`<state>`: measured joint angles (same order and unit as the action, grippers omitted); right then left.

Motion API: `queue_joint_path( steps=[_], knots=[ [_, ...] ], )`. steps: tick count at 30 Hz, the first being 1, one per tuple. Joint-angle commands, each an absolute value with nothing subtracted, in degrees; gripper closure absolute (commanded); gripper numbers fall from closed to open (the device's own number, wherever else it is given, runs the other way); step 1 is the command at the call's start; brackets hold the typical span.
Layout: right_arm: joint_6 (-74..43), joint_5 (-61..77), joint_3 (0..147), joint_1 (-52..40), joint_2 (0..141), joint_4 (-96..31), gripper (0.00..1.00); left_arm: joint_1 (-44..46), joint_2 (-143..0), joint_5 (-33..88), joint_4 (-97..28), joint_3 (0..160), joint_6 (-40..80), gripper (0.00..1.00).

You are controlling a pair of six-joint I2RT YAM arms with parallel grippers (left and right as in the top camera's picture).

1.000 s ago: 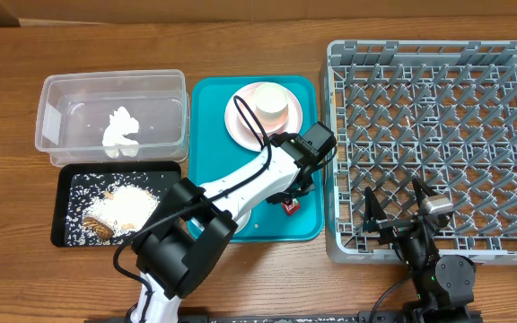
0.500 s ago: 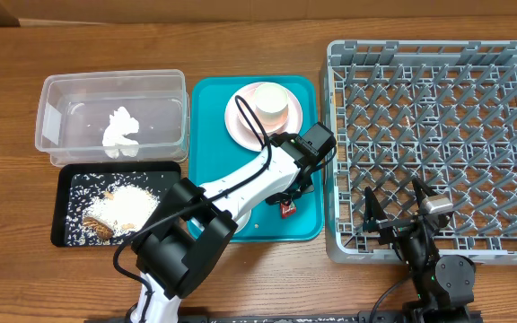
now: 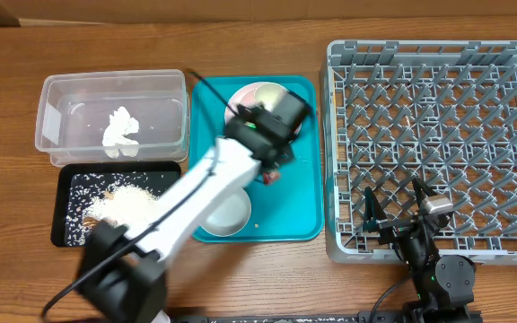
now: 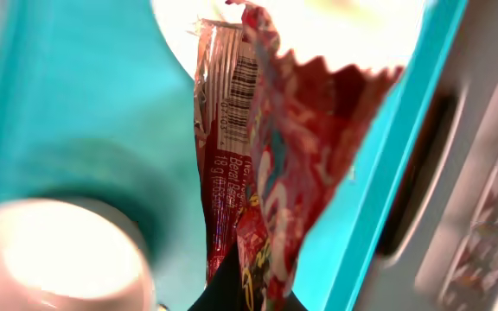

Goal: Sort waste into correct bins and load items into the dishwasher
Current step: 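Carry the red wrapper with the left gripper and drop it into the clear bin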

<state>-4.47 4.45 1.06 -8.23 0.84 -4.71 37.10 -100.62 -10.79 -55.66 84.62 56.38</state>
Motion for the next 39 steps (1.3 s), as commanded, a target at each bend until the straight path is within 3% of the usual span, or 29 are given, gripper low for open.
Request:
queue_joint_path(
  steps=[1, 17, 23, 32, 35, 37, 39],
  knots=[
    [-4.75, 4.08, 0.45, -7.79, 0.19, -4.43, 0.0, 30.46, -96.73, -13.52, -56.49, 85.8, 55.22, 0.96],
    [-4.75, 4.08, 0.45, -7.79, 0.19, -4.43, 0.0, 2.81, -97.21, -13.23, -54.08, 85.73, 55.27, 0.96],
    [-4.75, 4.08, 0.45, -7.79, 0.19, -4.43, 0.0, -2.28, -97.21, -10.85, -50.57, 85.73, 55.27, 0.96],
    [-4.75, 4.08, 0.45, -7.79, 0.19, -4.43, 0.0, -2.98, -97.93, -10.9, -47.0, 85.65, 55.27, 0.9],
    [-4.75, 4.08, 0.45, -7.79, 0.19, -4.43, 0.0, -2.98, -99.07, -10.9, -46.37, 85.65, 55.27, 0.72],
    [-4.75, 4.08, 0.45, -7.79, 0.19, -4.43, 0.0, -2.98, -99.83, -10.92, -46.39, 85.65, 55.24, 0.41],
    [-4.75, 4.08, 0.45, -7.79, 0.19, -4.43, 0.0, -3.01, -100.31, -10.92, -46.41, 85.65, 55.22, 0.2]
  ],
)
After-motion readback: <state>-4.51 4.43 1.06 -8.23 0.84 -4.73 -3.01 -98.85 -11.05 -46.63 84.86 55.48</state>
